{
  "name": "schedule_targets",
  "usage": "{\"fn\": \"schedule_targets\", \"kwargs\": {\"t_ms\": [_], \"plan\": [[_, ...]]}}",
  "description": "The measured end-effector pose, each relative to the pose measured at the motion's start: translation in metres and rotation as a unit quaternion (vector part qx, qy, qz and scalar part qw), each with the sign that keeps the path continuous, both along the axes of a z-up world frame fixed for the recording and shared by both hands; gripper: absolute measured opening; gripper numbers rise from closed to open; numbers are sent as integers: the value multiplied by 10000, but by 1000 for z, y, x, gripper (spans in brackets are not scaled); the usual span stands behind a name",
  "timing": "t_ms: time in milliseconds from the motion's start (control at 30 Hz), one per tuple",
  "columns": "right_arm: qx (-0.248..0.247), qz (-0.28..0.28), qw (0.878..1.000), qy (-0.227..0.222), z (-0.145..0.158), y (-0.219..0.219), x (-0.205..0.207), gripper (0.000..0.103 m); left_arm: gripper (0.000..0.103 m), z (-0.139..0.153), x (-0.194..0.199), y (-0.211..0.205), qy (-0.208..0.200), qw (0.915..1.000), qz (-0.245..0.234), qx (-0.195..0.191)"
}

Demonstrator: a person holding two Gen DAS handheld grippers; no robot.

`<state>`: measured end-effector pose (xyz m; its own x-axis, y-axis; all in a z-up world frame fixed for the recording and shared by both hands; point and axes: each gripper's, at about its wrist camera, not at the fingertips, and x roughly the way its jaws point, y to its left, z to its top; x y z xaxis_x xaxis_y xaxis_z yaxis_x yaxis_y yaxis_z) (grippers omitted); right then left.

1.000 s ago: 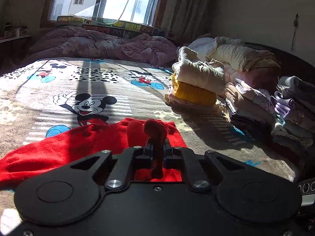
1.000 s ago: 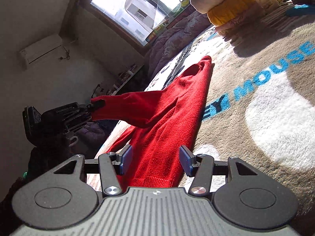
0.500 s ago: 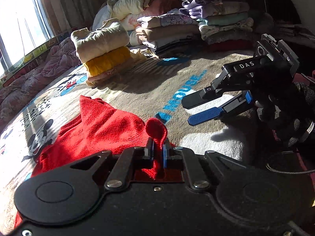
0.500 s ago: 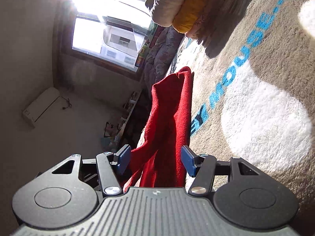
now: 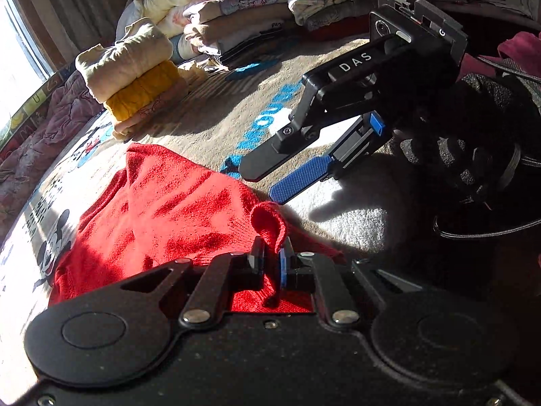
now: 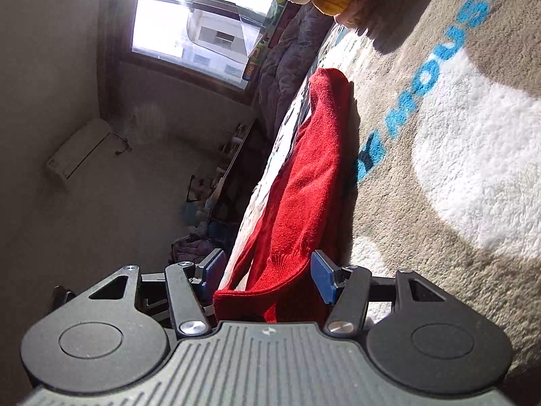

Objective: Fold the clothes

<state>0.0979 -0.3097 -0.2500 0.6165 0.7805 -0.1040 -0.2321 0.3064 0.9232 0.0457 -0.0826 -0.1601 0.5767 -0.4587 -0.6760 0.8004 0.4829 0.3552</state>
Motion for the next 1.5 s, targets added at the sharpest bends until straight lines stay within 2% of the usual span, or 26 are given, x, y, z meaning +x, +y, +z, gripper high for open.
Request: {"fn": "schedule_targets", "kwargs": {"t_ms": [133,200,267,333,400,467,533,567,667,800,900,1033,1100,1133,1167,1267,1367,1500], "plan": [[-105,13,9999,-12,0,1,-1,57,7,-5,-1,-1,179,9998,37,-13],[-159,0,9999,-10,0,2,-1,56,24,-4,0,3,526,9985,-141,65],[-238,4,9997,-27,1,3,0,55,26,8,6,15,678,9975,-76,-184],[-351,15,9994,-70,2,5,-1,54,28,24,21,32,780,9946,213,-649],[-522,41,9985,-146,5,9,-2,53,28,41,50,44,815,9865,811,-1167],[-903,94,9954,-292,11,16,-2,49,28,54,84,46,805,9738,1420,-1582],[-1292,175,9903,-483,16,23,-7,45,28,62,118,39,811,9646,1731,-1816],[-1478,215,9871,-579,19,26,-9,39,28,65,134,33,829,9609,1842,-1896],[-1940,223,9773,-817,26,33,-12,30,28,65,184,9,948,9536,2082,-1956],[-1934,258,9774,-819,27,32,-10,27,28,50,238,-19,1146,9514,2278,-1726],[-1913,294,9778,-801,25,32,-6,27,29,36,262,-28,1383,9489,2349,-1588],[-1956,336,9754,-964,29,34,-3,25,46,25,281,-28,1622,9416,2435,-1667],[-1950,352,9746,-1043,31,35,-2,24,44,18,291,-26,1724,9366,2536,-1697],[-1942,352,9749,-1033,31,35,-2,24,29,15,295,-24,1818,9346,2519,-1734],[-1935,350,9752,-1016,31,35,-1,24,6,12,298,-23,1925,9327,2479,-1778],[-1861,298,9765,-1045,33,33,-1,24,6,13,299,-8,1957,9259,2461,-2095],[-1774,269,9756,-1262,39,34,-2,24,6,13,309,16,2080,9098,2625,-2451],[-1836,581,9731,-1268,35,47,1,23,7,-2,322,17,2374,9056,2606,-2358]]}}
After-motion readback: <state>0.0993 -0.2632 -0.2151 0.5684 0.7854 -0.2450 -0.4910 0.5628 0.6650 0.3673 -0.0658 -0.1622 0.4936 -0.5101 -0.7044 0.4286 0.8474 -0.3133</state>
